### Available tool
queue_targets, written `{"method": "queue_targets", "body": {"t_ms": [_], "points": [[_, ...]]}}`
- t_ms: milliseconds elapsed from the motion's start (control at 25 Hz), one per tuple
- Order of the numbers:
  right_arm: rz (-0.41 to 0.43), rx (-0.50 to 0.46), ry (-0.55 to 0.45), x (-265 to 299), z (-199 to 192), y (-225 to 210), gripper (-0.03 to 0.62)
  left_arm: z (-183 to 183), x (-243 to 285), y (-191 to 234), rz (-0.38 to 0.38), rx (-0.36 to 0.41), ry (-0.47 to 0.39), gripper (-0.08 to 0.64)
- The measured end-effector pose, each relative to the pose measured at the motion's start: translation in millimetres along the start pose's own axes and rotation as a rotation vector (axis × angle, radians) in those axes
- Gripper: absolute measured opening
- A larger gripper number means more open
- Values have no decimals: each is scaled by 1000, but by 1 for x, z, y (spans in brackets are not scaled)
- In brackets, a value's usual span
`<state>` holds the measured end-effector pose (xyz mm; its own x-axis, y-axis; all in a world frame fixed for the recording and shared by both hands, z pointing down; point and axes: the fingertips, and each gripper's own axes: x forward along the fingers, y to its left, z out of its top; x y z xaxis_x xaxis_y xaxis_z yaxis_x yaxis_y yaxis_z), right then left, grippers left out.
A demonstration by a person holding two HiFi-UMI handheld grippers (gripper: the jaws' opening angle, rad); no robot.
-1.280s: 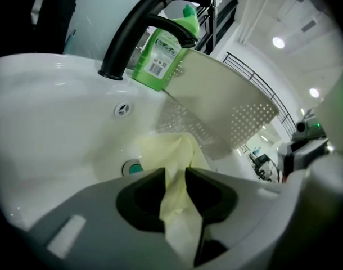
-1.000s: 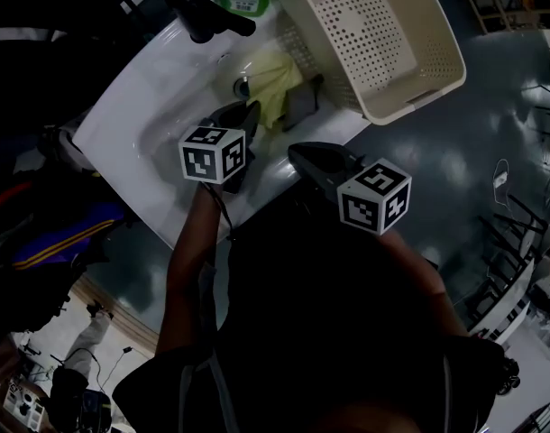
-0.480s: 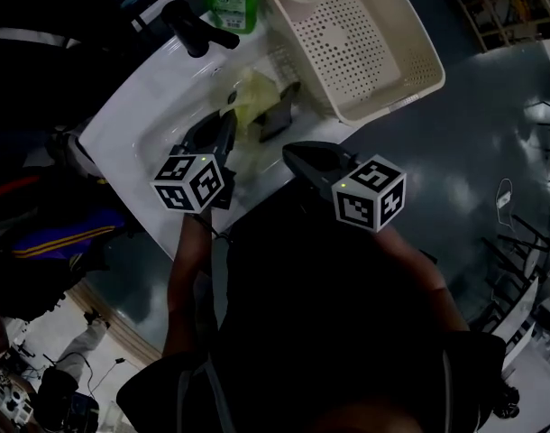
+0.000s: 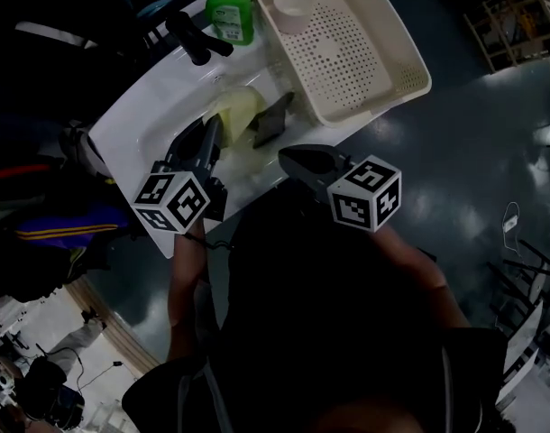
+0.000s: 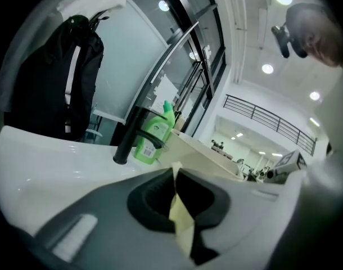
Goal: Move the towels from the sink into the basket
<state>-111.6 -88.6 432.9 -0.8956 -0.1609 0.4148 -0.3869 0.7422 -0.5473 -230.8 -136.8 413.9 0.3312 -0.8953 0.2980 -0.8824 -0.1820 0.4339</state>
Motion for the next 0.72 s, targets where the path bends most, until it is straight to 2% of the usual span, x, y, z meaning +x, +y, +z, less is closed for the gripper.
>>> {"method": "queue_targets", "body": {"t_ms": [120,360,560,720], "points": [[13,-22,-12,-11,3,2,-1,16,-9,-20,-11,12,-39,6],[32,-69,-46,-31,14,3,0,38,-17,-57,-27,85,-82,6],[28,-95,-100,-55,27,-3,-1,53,-15,-93,-85,69,-110,6],[28,-86,-159,-72,39,-8,0,84,-12,-128,-128,155,-142,6]]}}
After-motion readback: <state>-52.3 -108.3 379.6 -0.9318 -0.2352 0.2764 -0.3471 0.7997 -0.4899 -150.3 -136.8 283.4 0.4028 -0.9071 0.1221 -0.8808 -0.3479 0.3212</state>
